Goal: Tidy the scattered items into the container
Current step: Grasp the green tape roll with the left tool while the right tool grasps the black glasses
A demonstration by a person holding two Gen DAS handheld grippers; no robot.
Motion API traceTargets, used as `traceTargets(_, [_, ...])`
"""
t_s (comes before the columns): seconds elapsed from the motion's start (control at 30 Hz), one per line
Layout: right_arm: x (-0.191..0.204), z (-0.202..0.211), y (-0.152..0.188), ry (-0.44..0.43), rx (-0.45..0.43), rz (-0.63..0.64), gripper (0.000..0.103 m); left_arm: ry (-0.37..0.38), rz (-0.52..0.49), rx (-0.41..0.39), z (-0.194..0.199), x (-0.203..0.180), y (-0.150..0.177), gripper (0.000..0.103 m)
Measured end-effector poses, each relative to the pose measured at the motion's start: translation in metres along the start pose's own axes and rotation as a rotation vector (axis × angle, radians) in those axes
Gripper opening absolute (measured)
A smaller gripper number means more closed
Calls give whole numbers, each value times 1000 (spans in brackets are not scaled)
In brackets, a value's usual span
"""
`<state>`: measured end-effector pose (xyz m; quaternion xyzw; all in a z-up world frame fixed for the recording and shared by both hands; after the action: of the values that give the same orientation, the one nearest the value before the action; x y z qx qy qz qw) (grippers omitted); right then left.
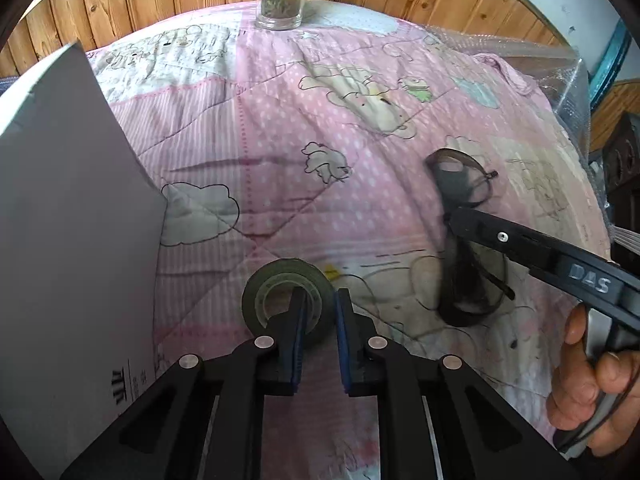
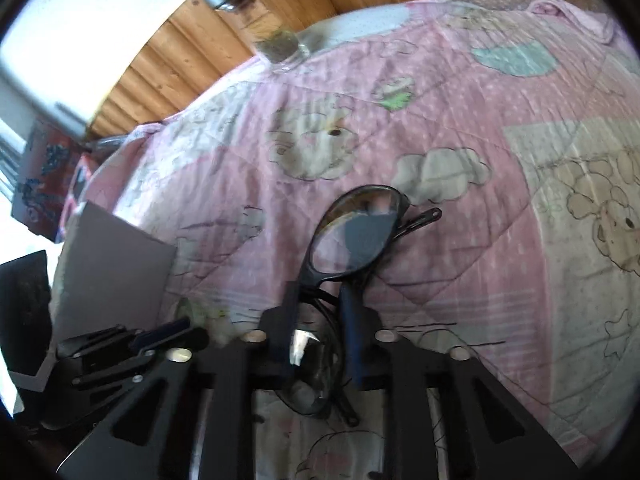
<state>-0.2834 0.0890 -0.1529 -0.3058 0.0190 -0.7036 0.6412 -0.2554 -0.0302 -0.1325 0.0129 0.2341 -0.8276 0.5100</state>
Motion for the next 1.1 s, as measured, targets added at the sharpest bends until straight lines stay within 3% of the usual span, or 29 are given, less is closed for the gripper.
traceTargets(0.13, [1, 6, 6, -25, 9, -9, 11, 40, 20, -21, 16, -4, 4, 14])
traceTargets(0.3, [5, 15, 14, 5, 17, 15, 8, 76, 16, -24, 26, -11, 10, 14])
traceTargets(0.57, [-1, 42, 21, -92, 26, -62, 5, 150, 20, -9, 36, -34, 27, 14])
traceTargets(0.73, [1, 63, 30, -90, 25, -58, 5, 193, 19, -11, 46, -45, 35, 14])
traceTargets(0.8, [0, 61, 32, -36, 25, -55, 9, 202, 19, -17, 51, -48, 38, 14])
traceTargets(0.83, [-3, 57, 32, -5, 21, -66, 20, 204, 20, -21, 54, -48, 39, 14])
traceTargets(0.87, [-5, 52, 31, 7, 23, -85, 49, 206, 29, -27, 58, -47, 40, 14])
traceTargets(0.9, [-7, 47, 28, 14, 17, -116, 58, 206, 36, -34, 60, -45, 39, 14])
traceTargets(1.0, [-2, 28, 17, 72, -3, -125, 64, 202, 46, -50, 66, -40, 40, 14])
traceTargets(1.1, [3, -9, 12, 181, 47, -80, 69, 194, 56, -44, 66, -32, 42, 14])
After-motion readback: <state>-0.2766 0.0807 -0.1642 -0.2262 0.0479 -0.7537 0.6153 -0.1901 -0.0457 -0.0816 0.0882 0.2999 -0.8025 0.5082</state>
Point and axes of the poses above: each gripper's, at about its wrist camera, not at the fingertips, and z roughly against the way its jaws point, x to its left, y to its underside, the point moved 5 cm from there along -z, roughly the way its jaws point, and after that the axes turned 5 degrees about y, right-handed, at the moved point
